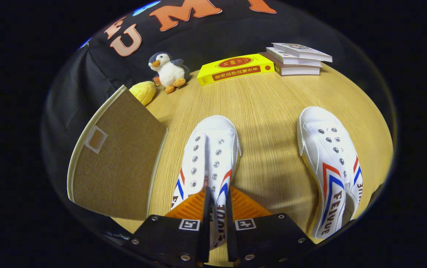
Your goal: Open the storage box then place both shoes into the box .Put the left shoe in first, then the right shoe, with the right side of both shoes facing outward in a uniform manner.
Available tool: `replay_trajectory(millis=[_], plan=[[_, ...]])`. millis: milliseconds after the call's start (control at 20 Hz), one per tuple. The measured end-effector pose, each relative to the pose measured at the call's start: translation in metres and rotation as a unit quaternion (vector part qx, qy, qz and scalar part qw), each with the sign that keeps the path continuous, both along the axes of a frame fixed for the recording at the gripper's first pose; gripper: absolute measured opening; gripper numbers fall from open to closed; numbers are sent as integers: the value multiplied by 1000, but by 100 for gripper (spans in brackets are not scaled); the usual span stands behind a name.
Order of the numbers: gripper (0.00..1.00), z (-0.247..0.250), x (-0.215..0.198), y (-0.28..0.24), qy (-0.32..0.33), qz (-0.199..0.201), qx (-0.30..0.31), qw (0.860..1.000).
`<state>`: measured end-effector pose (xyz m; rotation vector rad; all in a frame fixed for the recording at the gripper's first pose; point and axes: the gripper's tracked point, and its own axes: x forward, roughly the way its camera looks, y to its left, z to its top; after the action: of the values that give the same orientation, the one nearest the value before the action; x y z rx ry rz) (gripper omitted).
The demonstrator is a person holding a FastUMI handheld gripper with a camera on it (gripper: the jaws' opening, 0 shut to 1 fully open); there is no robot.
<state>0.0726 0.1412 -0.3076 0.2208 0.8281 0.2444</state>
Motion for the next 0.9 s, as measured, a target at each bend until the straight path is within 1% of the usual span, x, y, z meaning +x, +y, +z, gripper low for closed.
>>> replay_trajectory(millis=[50,100,250,400,550,700,800,900], plan=[[4,0,-1,0,-2,-11,22,1000],[0,1,0,-1,-3,-19,36,999],[0,14,0,-4,-12,-28,46,998],[0,46,0,-5,-27,-46,74,996],[0,90,0,-6,-60,-59,65,994],[0,143,-5,4,-98,-77,63,990],[0,180,-8,22,-126,-86,66,986],[0,213,-14,50,-150,-85,76,982]])
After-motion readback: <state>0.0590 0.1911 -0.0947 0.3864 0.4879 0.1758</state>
